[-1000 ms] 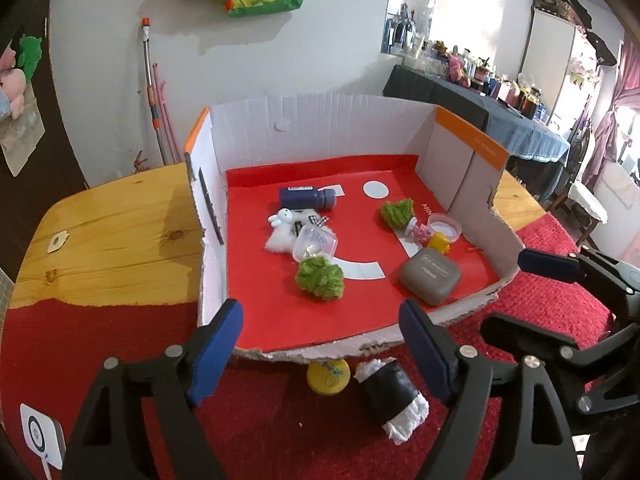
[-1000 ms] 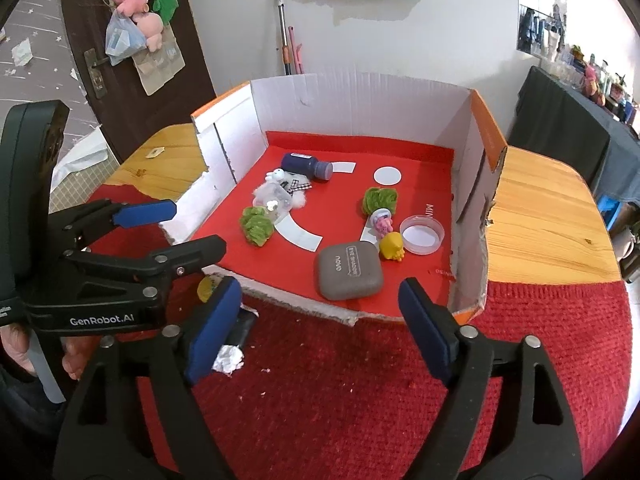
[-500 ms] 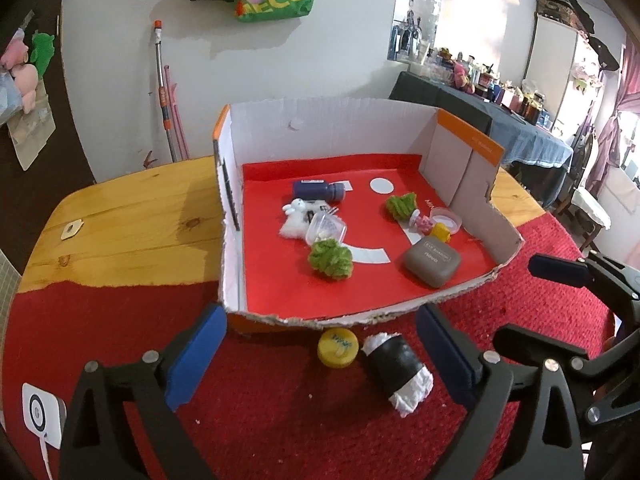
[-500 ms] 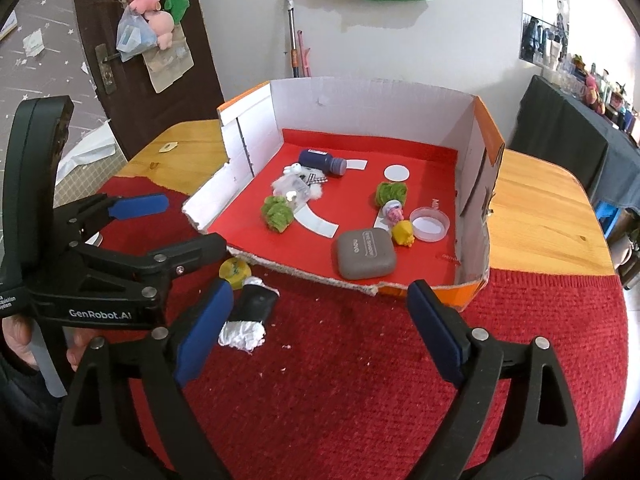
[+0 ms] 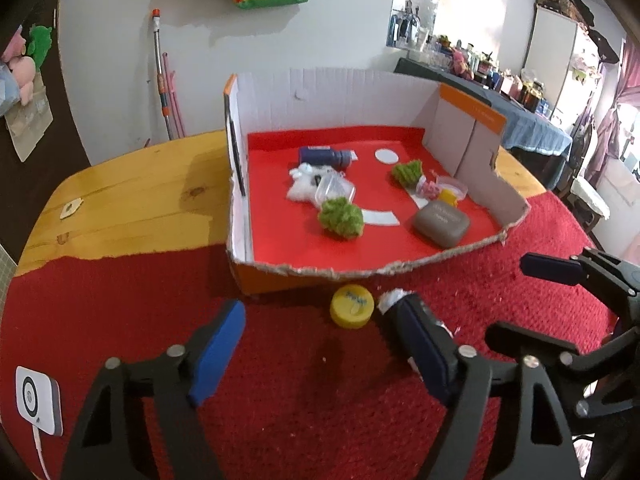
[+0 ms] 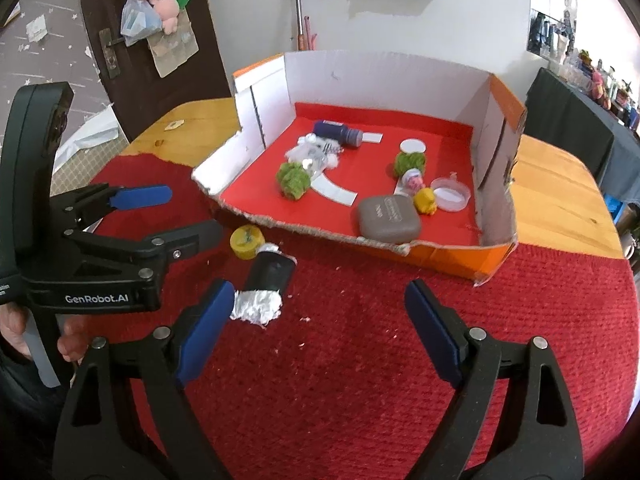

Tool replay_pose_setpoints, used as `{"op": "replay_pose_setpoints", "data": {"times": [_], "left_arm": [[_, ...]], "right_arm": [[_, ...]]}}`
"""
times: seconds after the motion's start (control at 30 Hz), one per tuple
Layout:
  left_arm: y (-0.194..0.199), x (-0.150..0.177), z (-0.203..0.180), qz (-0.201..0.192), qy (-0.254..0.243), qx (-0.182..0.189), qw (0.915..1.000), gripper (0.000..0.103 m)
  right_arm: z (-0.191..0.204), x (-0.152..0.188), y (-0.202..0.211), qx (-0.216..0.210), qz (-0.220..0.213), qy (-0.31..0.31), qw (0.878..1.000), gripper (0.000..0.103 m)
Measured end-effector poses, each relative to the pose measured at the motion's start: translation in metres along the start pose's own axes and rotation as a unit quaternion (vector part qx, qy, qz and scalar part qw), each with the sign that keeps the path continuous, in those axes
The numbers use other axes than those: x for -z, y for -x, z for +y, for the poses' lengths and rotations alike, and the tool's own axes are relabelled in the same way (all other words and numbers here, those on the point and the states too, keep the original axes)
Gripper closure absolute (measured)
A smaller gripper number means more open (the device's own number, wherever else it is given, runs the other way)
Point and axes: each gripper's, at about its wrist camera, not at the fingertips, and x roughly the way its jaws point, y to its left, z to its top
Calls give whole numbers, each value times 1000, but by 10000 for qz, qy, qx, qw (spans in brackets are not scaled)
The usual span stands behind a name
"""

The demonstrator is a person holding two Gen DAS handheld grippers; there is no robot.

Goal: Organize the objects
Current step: 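Withdraw both tools out of the box, then grasp the yellow bottle cap with the left tool while the right tool grasps the black-white wrapped object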

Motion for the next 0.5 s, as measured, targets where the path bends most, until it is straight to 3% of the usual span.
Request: {"op": "replay_pose_setpoints", "data": {"times": [0.17,0.5], "left_arm": [[-7,7,2,123,-10,61,9999,34],[-15,13,9,238,21,113,9997,38]], "right_arm": [[9,4,-12,-54,154,80,9998,30],[23,8,-33,-181,339,193,9991,31]]}}
